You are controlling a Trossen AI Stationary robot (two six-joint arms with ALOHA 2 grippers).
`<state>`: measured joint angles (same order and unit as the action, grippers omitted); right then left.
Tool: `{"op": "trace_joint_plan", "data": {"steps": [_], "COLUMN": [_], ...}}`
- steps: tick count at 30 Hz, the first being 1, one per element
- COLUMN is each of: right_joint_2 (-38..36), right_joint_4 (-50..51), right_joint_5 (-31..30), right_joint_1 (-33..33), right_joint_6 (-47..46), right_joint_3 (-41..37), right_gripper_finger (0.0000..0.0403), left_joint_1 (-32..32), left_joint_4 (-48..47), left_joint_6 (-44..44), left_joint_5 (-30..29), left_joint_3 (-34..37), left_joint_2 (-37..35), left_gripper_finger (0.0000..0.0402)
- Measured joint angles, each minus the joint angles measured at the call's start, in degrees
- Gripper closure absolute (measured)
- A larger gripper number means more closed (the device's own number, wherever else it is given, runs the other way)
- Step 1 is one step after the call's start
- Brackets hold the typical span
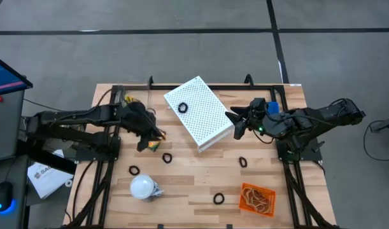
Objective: Pick & Place Office Desk Supplies
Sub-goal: Put the crayon box into the transparent bin
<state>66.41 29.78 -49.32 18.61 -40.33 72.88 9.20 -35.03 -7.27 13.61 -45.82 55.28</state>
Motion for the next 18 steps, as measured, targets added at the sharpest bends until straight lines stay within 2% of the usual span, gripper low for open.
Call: {"op": "trace_joint_plan", "data": {"steps": [4,7,12,16,18], "right_joint_2": [0.0,0.0,0.0,0.0,0.0], "right_joint_4": [0.21,0.32,1.32,1.87,1.95], "right_joint_5": [0.2,0.21,0.66,1.72,1.88], "right_joint_1": [0.0,0.14,0.5,0.55,0.92], "right_joint_6": [-0.11,-0.2,-0.21,-0.22,-0.24], "right_joint_3": [0.02,0.02,0.02,0.02,0.02], "right_gripper_finger": [0.0234,0.0234,0.0234,0.0234,0.0234], "left_joint_1": [-5.77,-8.27,-9.16,-8.57,-7.84], "left_joint_4": [-11.55,-17.52,-20.56,-20.64,-20.53], "left_joint_6": [-4.52,-9.73,-21.97,-27.56,-29.77], "left_joint_5": [-7.38,-8.13,-8.4,-15.18,-15.58], "left_joint_3": [-6.31,-10.01,-13.07,-13.05,-12.96], "left_joint_2": [4.81,8.4,12.74,13.13,12.83], "left_gripper_finger": [0.0247,0.019,0.0098,0.0042,0.0025]}}
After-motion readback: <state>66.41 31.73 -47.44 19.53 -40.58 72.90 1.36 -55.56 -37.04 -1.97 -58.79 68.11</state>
